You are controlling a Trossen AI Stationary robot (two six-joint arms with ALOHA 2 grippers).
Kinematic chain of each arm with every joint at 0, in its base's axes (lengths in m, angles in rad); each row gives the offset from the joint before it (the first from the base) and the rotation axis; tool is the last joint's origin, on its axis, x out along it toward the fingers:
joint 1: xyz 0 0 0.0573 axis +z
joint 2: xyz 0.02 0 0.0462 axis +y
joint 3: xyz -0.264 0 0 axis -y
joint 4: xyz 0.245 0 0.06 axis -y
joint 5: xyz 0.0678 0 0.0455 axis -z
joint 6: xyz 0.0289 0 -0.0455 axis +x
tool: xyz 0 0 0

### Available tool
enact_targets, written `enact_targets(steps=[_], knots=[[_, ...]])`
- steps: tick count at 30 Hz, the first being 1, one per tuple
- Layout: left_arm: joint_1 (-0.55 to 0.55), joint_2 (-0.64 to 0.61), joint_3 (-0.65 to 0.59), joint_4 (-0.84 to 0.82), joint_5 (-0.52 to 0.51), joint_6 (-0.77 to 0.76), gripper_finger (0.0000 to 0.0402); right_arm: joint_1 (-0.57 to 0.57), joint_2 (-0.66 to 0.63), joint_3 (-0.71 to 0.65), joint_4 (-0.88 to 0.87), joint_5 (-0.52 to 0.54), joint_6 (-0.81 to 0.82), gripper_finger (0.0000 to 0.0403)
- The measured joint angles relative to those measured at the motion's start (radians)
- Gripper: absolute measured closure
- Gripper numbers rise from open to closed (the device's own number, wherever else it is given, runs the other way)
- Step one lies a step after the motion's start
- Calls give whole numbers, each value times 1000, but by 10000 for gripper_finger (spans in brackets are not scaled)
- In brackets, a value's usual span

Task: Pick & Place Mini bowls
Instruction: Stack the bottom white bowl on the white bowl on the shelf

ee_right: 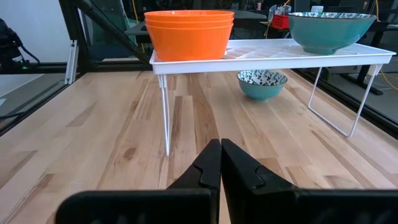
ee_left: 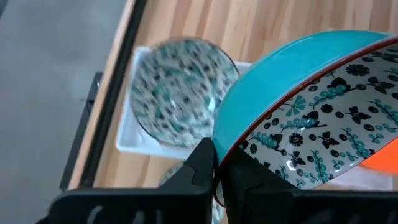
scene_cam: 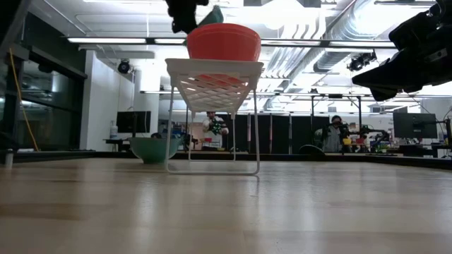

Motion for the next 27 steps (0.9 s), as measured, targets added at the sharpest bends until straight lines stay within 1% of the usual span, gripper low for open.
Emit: enact_targets(steps=[3,5,8,13,17,21,23,27], knots=[[39,65,82,-35,23,9,398,0,0,0,0,0,0,402],[65,98,117,-75,40,20,398,0,0,0,0,0,0,402],[93,137,152,-68,67,21,398,0,0,0,0,0,0,402],[137,151,158,-50,90,25,398,0,0,0,0,0,0,402],[155,178,155,-40,79,3,398,0,0,0,0,0,0,402],[162,196,160,-22,119,-15,398,0,0,0,0,0,0,402],[173,205,155,-42,114,-13,398,0,0,0,0,0,0,402],[175,228,158,-5,120,-27,398,0,0,0,0,0,0,402]])
